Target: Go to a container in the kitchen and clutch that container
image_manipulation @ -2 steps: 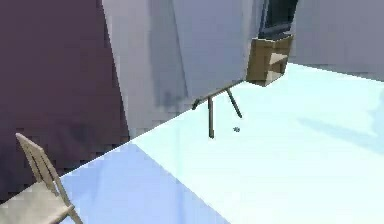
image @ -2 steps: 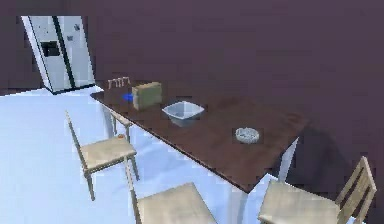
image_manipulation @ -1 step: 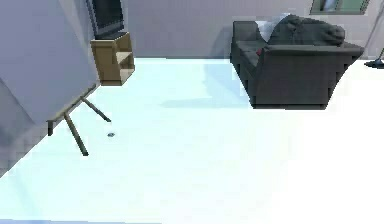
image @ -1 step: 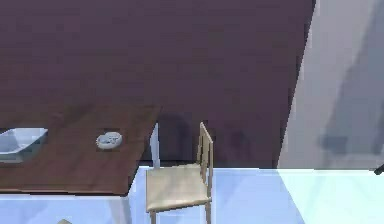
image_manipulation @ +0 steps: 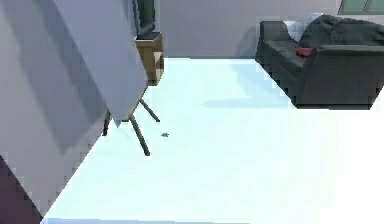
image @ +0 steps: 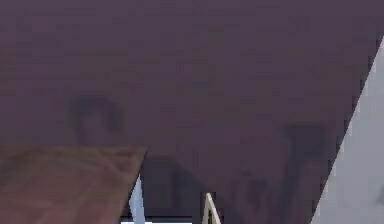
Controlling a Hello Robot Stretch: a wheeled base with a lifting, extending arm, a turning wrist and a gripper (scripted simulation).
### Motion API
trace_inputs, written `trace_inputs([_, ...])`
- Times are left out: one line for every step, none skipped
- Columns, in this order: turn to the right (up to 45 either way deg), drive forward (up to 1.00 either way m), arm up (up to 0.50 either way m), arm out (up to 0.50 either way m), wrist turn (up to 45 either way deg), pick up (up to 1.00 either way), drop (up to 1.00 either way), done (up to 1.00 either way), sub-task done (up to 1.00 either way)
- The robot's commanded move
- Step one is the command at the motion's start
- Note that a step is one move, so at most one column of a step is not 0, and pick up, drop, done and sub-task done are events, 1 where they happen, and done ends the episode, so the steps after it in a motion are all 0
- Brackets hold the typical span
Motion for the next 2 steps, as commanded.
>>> trace_inputs([-45.0, 0.00, 0.00, 0.00, 0.0, 0.00, 0.00, 0.00, 0.00])
trace_inputs([-45.0, 0.00, 0.00, 0.00, 0.0, 0.00, 0.00, 0.00, 0.00])
